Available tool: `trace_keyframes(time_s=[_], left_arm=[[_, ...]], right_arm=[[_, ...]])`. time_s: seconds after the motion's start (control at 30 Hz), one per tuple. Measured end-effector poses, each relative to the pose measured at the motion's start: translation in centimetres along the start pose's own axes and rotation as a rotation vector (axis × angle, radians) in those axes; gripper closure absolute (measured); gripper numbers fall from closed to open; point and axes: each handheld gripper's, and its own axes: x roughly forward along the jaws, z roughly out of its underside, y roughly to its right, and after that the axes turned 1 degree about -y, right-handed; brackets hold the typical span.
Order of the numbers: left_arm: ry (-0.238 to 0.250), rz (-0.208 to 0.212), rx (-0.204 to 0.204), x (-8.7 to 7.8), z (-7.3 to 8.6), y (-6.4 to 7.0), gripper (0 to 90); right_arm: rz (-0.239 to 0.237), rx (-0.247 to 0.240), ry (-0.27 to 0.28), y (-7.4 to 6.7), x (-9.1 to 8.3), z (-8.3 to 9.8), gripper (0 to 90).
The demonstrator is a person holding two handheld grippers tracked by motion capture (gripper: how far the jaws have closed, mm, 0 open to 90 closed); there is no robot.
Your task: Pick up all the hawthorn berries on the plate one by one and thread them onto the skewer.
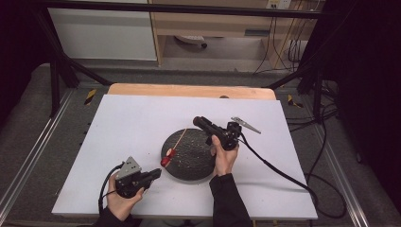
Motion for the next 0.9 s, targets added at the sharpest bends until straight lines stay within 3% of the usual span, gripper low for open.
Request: trace_keyframes(time_s=[0.5, 0.9], left_arm=[[0.031, 0.037, -0.001, 1.1, -1.0, 1.7, 88.9], [0.053, 0.032, -0.007, 1.1, -1.3, 1.7, 88.8]], right_arm=[[-0.039, 0.026, 0.078, 0.0, -0.1, -0.6, 62.1], [-0.050, 0.035, 0.091, -0.1, -0.2, -0.5, 62.1]])
